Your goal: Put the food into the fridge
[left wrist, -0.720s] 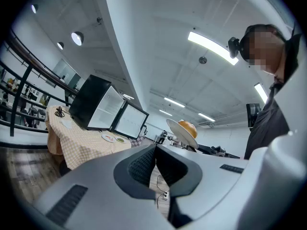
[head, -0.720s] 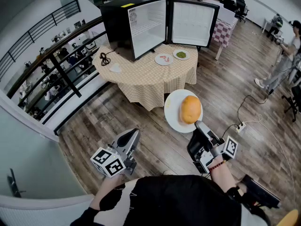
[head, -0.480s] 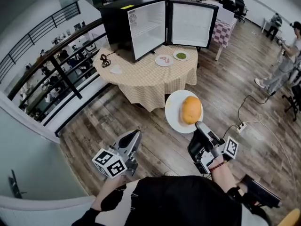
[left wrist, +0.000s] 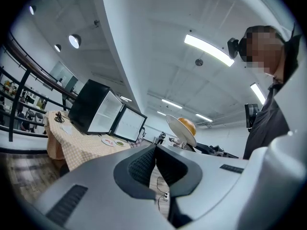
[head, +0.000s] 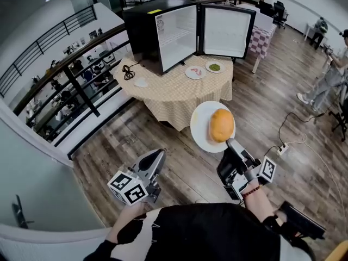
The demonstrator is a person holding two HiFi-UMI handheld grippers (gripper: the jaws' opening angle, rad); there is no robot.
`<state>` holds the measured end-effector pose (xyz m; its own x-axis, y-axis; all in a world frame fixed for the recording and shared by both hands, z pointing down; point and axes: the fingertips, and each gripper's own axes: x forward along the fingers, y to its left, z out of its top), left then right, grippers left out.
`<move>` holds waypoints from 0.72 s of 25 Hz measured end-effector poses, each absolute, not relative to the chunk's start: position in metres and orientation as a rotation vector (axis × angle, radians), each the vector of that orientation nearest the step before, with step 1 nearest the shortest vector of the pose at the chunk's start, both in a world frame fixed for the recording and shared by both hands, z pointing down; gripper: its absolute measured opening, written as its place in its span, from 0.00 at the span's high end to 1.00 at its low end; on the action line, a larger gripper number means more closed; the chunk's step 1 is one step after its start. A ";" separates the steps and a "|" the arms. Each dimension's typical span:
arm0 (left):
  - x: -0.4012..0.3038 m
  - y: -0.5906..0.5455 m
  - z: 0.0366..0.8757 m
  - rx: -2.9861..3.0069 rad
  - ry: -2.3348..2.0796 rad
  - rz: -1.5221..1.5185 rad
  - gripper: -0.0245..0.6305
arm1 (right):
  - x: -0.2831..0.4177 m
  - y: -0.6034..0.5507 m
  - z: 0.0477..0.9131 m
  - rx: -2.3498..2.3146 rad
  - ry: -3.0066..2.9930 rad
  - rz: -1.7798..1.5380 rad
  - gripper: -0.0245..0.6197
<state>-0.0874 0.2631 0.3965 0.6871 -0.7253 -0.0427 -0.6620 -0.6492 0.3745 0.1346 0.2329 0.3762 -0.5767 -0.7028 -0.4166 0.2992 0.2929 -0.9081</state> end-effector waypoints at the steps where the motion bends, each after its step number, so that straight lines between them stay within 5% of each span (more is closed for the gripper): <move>1: -0.085 0.262 0.393 2.578 -1.095 -0.267 0.94 | 0.136 0.232 0.373 -0.364 1.685 -1.429 0.92; 18: -0.094 0.245 0.378 2.642 -0.951 -0.303 0.94 | 0.089 0.221 0.392 -0.425 1.689 -1.432 0.92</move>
<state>-0.0944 0.2447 0.3781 0.7564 -0.6478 -0.0903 -0.5810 -0.7288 0.3623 0.0892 0.2206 0.3924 -0.5735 -0.7229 -0.3854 0.2620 0.2839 -0.9224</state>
